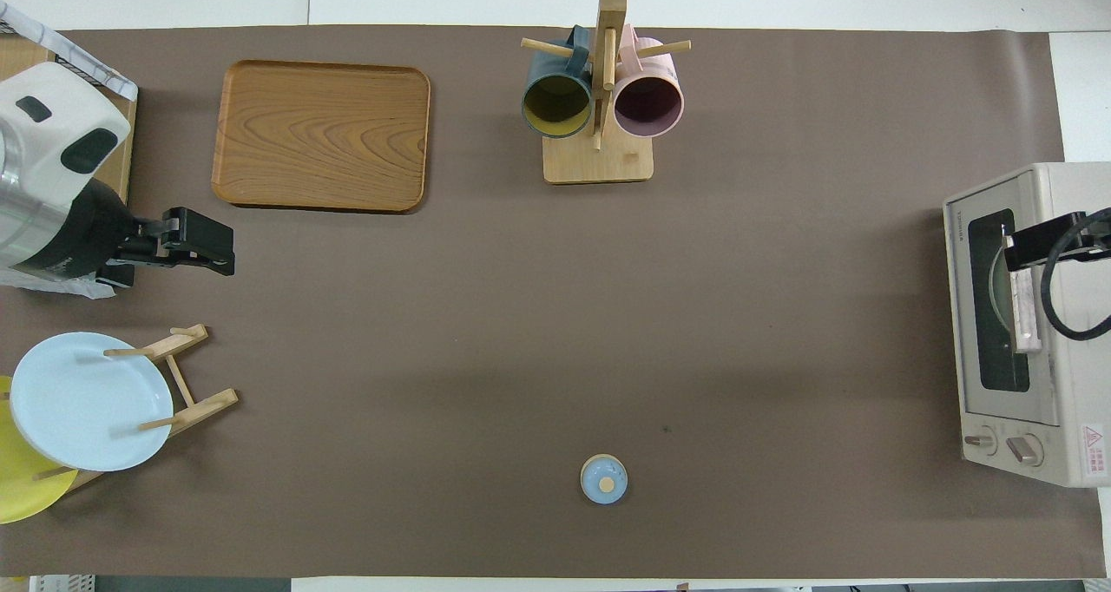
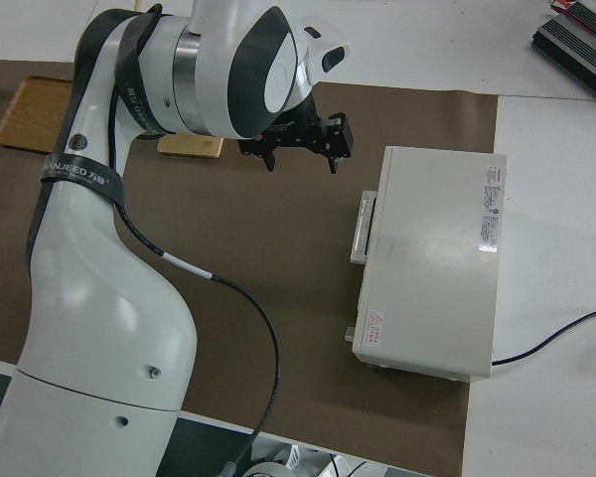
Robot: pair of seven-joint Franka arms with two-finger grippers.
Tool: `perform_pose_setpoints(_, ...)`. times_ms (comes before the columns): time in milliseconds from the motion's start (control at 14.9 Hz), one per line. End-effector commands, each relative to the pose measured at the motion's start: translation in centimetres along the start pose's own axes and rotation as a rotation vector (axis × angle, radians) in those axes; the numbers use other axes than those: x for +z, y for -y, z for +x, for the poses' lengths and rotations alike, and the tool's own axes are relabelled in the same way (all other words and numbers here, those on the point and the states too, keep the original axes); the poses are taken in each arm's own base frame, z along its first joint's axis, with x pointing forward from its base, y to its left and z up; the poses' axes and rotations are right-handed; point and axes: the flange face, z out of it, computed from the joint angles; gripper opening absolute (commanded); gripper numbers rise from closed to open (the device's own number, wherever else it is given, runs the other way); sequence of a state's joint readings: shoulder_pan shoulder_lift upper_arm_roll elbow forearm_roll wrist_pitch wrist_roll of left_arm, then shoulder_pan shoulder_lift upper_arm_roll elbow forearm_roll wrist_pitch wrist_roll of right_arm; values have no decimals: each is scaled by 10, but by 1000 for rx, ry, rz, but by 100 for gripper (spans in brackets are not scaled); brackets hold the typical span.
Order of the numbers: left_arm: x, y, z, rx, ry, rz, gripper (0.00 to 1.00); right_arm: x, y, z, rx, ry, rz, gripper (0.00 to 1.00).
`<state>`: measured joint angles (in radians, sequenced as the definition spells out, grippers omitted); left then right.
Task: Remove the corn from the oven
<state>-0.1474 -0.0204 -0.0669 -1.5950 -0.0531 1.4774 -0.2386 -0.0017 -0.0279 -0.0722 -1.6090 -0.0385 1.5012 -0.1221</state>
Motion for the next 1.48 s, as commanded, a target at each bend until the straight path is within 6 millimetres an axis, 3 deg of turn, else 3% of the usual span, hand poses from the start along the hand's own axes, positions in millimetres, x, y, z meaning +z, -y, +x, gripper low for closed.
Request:
perform_pose_setpoints(0,-4,4,-1,-2,-5,17,100,-4,3,0,9,-12,20,100)
perform_pose_setpoints(202,-4,4,-1,-2,-3,17,100,-6,14,0,-3,-18,18,100)
perform_pose_setpoints(470,-4,4,-1,-2,-3,17,100,7,6,-6,-18,-2,23,100)
perform_pose_setpoints(538,-4,4,-1,-2,-3,17,100,9,8,-6,-27,-5,22,82)
perform_pose_setpoints(672,-4,4,-1,-2,-3,17,100,14,11,-6,-22,-21,15,8)
perform_pose_setpoints(739,-4,4,-1,-2,-3,17,100,23,7,-6,-21,-37,12,0)
perform_pose_setpoints(941,-4,4,-1,-2,-3,17,100,61,-20,-17,-35,-95,13,0)
perform_pose_setpoints(1075,-4,4,-1,-2,-3,17,100,88,-26,-25,22,-78,8,0)
perform_pose_setpoints(1277,-4,4,-1,-2,-3,17,100,131,-24,-20,131,-38,-26,0)
perform_pose_setpoints(1411,-4,4,-1,-2,-3,17,100,138,-28,-16,76,-10,-114,0)
